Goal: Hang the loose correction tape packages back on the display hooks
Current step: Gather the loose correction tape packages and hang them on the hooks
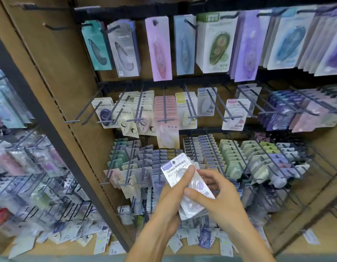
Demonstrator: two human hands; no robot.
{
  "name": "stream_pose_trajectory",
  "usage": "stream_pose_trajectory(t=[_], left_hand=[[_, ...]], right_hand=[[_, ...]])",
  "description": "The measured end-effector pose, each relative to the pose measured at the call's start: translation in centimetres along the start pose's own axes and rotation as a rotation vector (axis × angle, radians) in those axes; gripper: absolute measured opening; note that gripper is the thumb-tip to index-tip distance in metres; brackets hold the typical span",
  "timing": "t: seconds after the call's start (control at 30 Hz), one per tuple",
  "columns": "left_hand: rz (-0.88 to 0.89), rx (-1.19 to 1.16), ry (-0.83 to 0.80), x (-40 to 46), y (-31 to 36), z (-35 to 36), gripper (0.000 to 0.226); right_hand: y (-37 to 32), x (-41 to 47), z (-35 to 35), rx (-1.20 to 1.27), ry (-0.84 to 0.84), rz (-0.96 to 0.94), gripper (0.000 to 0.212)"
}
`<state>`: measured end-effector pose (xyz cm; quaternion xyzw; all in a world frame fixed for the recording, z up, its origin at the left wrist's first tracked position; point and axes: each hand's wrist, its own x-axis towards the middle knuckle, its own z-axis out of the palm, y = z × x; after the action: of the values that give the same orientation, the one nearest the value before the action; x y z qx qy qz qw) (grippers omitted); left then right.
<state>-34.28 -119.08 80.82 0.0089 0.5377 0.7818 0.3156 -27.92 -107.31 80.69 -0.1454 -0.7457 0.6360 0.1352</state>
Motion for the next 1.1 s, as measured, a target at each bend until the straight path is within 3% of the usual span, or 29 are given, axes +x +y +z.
stream_pose_trajectory(t=[0.2, 0.33, 0.47, 0.8, 0.93, 1.1], left_hand=[[-0.034, -0.218, -0.04, 0.0, -1.4, 0.0, 0.055], [0.007, -0.136, -0.009, -1.0, -2.0, 0.1, 0.04], [0.063, -0.117, 0.023, -1.7, -2.4, 0.2, 0.049], [0.136, -0.244, 0.13, -2.3, -2.9, 0.0, 0.06], [0.071, -0.326, -0.003, -2.6, -2.4, -0.5, 0.054], [0.152, -0.285, 0.122, -2.4, -2.5, -0.5, 0.06]], right_hand=[[0.6, -1.3, -1.7, 0.21, 0.121, 0.046, 0.02], [0.8, -1.9, -2.1, 0.35, 0.196, 0.124, 0.03], [1.0, -2.2, -2.0, 0.469, 0.184, 0.16, 0.04], [0.4, -2.9, -0.8, 0.659, 0.112, 0.229, 0.034], [0.3, -2.8, -0.3, 0.739, 0.126, 0.265, 0.03], [0.2, -3.0, -0.5, 0.827, 0.131, 0.282, 0.028]])
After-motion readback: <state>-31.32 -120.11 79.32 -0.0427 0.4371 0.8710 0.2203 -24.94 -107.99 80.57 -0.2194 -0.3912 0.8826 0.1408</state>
